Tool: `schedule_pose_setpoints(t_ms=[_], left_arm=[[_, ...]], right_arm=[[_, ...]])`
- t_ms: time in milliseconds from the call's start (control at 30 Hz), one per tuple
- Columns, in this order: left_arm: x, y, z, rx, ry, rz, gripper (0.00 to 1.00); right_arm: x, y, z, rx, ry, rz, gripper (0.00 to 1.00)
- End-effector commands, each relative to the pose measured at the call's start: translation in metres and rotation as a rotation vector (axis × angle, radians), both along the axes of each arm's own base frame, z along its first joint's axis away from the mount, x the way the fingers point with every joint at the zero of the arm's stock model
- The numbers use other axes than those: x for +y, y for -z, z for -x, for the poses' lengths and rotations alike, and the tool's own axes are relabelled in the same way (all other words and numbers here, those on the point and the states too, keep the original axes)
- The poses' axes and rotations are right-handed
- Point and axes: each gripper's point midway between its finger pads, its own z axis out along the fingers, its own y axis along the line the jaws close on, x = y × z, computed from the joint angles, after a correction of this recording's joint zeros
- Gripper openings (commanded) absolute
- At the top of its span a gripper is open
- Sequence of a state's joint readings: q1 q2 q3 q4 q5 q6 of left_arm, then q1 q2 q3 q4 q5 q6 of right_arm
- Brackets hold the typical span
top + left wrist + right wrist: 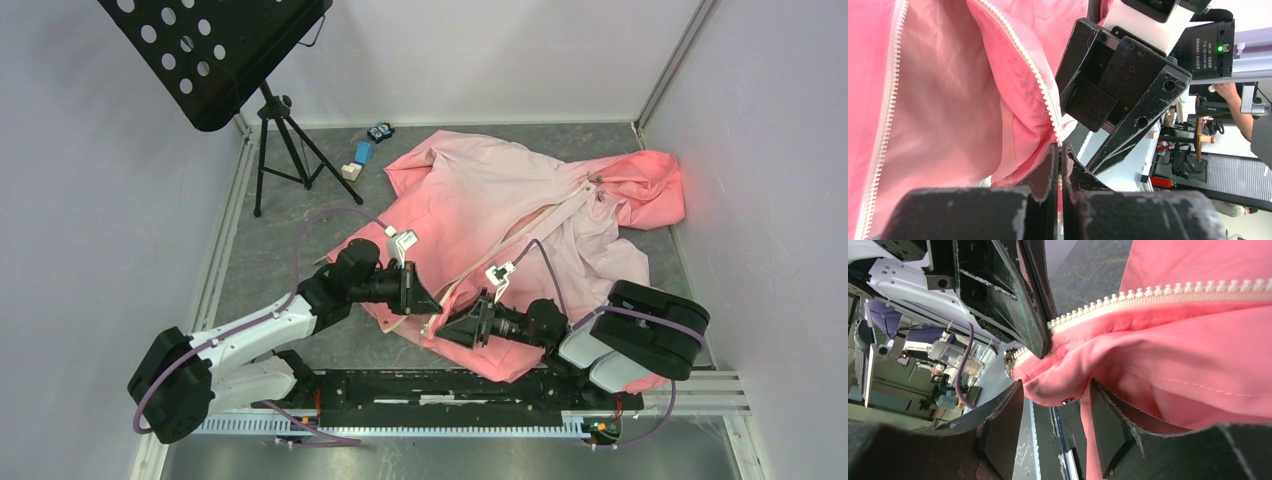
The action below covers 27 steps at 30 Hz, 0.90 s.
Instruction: Zip up the jacket
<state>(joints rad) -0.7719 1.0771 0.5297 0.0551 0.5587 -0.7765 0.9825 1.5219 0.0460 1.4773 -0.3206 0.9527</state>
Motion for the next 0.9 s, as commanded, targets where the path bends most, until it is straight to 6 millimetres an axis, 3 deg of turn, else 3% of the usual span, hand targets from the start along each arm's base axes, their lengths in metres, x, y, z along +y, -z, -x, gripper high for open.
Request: schedule_pose_setpoints(t_ms=[0, 500, 867], left_arm=[[-0.007, -0.024, -0.007, -0.057, -0.010, 0.072, 0.02], [-0.005, -0.021, -0.001, -0.054, 0.003, 0.082, 0.02], [-0.005, -0.018, -0.001, -0.052, 0.002, 0.082, 0.02]], right_arm=[[-0.005, -0.079, -0.005, -0.187, 0.062, -0.277, 0.58], [0.000, -0.102, -0.009, -0.073, 0.055, -0.416, 0.56], [-0.004, -0.115, -0.006, -0.128, 0.062, -0.435, 0.59]])
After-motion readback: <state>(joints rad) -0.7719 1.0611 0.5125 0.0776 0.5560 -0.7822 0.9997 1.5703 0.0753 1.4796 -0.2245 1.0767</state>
